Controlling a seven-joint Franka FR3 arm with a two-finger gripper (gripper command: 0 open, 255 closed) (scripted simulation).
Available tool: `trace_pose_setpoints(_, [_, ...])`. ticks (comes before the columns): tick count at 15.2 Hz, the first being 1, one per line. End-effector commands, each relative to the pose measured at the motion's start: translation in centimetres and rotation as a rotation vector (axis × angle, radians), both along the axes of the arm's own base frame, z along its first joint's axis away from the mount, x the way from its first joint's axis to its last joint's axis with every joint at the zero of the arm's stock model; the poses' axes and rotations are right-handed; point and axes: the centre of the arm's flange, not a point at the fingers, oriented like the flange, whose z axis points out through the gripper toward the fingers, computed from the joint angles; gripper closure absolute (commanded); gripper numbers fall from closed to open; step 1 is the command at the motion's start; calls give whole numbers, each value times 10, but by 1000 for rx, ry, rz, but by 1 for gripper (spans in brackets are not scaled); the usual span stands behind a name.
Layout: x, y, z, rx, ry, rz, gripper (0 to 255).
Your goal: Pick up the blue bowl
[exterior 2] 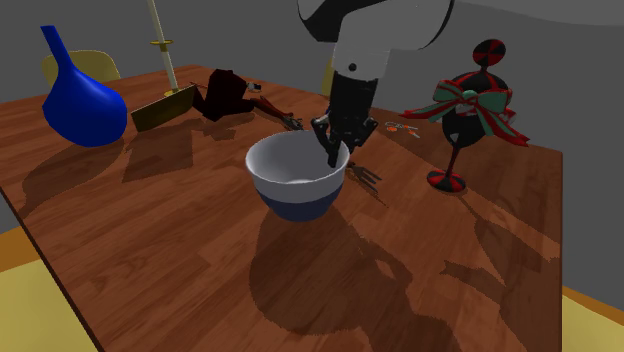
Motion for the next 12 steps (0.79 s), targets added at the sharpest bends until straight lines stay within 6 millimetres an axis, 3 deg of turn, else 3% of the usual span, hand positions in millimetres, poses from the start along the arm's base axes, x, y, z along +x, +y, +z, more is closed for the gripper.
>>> trace_pose_setpoints(1, [0, 0, 10, 0, -1, 0, 255])
trace_pose_setpoints(12, [0, 0, 68, 0, -1, 0, 255])
